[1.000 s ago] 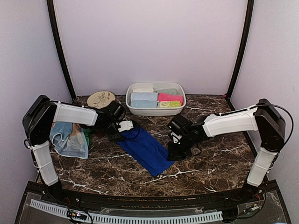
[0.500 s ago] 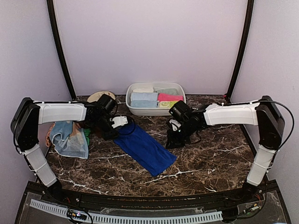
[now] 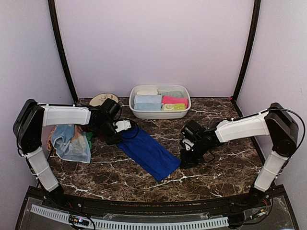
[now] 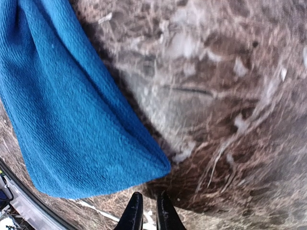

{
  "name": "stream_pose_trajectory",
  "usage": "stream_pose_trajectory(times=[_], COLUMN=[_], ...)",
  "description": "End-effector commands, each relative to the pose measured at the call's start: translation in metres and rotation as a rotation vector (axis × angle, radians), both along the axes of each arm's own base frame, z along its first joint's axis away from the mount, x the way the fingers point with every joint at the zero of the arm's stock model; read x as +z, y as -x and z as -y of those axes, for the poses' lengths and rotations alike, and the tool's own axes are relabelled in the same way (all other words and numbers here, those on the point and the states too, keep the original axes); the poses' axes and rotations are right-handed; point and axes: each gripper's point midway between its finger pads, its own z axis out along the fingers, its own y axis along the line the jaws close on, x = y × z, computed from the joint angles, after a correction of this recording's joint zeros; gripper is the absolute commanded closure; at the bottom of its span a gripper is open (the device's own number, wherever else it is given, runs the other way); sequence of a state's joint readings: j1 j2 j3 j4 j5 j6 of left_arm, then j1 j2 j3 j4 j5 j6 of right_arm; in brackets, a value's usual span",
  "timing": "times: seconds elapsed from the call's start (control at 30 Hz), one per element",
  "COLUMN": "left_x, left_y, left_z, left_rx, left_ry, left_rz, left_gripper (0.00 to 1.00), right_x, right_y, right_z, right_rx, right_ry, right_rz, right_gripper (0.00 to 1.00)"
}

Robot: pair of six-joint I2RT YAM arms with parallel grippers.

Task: Roll the towels
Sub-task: Rotate the towel at the center of the board.

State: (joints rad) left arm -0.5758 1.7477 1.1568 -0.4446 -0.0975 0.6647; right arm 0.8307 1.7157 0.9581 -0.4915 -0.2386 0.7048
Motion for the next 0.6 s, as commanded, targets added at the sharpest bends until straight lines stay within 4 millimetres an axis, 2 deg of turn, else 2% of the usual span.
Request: stream_pose_trajectory(times=[0.0,0.1,0.2,0.3,0.37,0.47,0.57], left_x=[0.009,-0.009,-0.023,-0.028,-0.031,-0.034,-0.038], left_y=[0.036,0.048,0.041,0.031,0.022,0.011,0.001], left_z=[0.009,0.004,0.0,0.001,0.001,-0.001,-0.003], left_rx=[-0.104,-0.106,-0.062,-0.029,-0.006,0.021,0.045], left_ry=[0.079,0.047,0.023,0.019,0.009,-0.011,-0.031], left_rz=[-0.097,-0.14,-0.124,-0.103,-0.075,-0.039,-0.002], left_gripper=[0.4,0.42,0.45,0.47,0.49,0.51,0.51], right_x=[0.005,0.008,0.023,0.053,0.068,0.064,0.044], right_y=[0.012,0.023,0.023,-0.007,-0.025,-0.039,-0.041], right_z=[0.001,-0.005,-0.006,-0.006,-0.016,-0.028,-0.04], right_rx=[0.006,0.033,0.078,0.081,0.071,0.08,0.068], right_ry=[0.004,-0.004,0.012,0.024,-0.013,-0.03,-0.061], right_rz=[-0.006,-0.024,-0.009,0.07,0.098,0.102,0.076], right_gripper=[0.89,0.9,0.91,0.91,0.91,0.92,0.95])
